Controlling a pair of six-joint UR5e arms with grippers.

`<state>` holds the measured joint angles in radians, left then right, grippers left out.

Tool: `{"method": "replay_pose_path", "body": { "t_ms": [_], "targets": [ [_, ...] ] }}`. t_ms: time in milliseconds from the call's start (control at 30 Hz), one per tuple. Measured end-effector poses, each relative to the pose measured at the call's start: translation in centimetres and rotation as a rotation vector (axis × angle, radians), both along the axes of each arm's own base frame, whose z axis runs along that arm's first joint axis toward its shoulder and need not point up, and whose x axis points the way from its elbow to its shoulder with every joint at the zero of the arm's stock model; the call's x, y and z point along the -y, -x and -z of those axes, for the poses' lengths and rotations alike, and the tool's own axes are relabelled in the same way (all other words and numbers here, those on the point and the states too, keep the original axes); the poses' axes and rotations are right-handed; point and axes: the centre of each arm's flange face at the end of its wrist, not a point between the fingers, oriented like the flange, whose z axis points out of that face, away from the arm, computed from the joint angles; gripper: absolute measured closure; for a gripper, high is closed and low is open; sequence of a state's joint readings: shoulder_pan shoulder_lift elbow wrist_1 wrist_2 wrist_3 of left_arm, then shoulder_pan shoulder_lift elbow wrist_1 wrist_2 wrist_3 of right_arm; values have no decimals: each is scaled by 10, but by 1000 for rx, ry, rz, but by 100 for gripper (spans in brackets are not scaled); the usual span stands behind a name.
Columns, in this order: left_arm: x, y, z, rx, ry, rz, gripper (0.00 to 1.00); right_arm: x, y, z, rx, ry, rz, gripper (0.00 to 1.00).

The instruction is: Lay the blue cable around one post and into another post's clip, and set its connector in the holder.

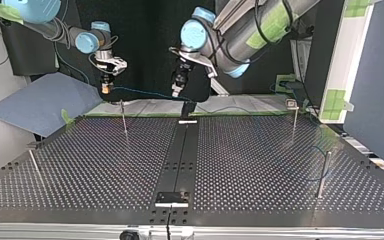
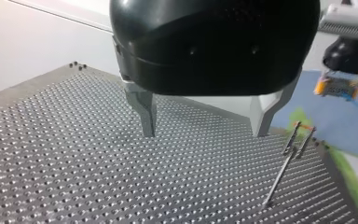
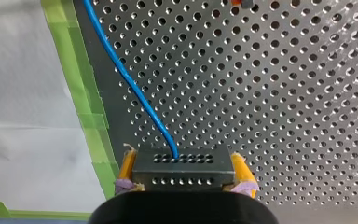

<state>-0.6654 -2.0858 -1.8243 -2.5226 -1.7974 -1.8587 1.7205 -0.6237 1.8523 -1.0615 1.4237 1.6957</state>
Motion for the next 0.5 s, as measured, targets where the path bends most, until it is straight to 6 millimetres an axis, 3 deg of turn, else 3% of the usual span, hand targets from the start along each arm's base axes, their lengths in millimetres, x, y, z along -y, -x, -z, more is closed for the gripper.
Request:
{"method": "replay_pose_path", "body": {
  "t_ms": [500],
  "targets": [
    [30,-53,19,114,58,-51,0,0,-5,-1,-3,-1,-10,100]
  ]
}}
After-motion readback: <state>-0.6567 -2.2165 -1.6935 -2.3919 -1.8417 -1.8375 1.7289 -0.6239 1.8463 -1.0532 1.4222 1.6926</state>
